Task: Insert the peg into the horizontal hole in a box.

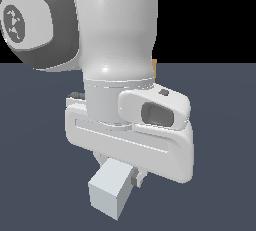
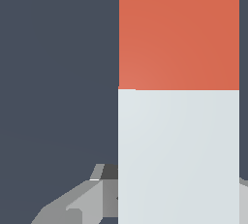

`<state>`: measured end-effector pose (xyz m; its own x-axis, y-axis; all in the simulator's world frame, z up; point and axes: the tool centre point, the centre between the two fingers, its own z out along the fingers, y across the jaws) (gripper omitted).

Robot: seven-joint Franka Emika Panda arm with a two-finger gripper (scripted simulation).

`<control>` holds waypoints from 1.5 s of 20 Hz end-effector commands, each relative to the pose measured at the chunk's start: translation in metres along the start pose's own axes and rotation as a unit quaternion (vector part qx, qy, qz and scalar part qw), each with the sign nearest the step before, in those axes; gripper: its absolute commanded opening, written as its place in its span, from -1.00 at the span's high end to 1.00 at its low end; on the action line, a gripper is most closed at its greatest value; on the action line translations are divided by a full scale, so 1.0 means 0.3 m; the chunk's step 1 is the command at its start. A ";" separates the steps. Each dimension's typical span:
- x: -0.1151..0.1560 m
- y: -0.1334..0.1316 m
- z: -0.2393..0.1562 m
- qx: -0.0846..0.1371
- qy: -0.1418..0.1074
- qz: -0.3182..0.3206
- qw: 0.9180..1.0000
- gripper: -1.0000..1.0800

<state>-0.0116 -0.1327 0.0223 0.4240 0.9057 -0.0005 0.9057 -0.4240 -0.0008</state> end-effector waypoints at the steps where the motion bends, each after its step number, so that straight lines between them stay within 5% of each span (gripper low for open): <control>1: 0.001 0.001 0.001 0.000 0.000 0.000 1.000 1.00; 17: 0.067 0.024 -0.021 -0.001 0.000 -0.027 1.000 1.00; 24: 0.245 0.063 -0.074 -0.001 -0.001 -0.097 0.995 1.00; 30: 0.497 0.075 -0.145 -0.001 -0.001 -0.192 0.981 1.00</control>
<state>0.0620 -0.0268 0.0573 0.1036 0.9946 -0.0031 0.9946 -0.1036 -0.0037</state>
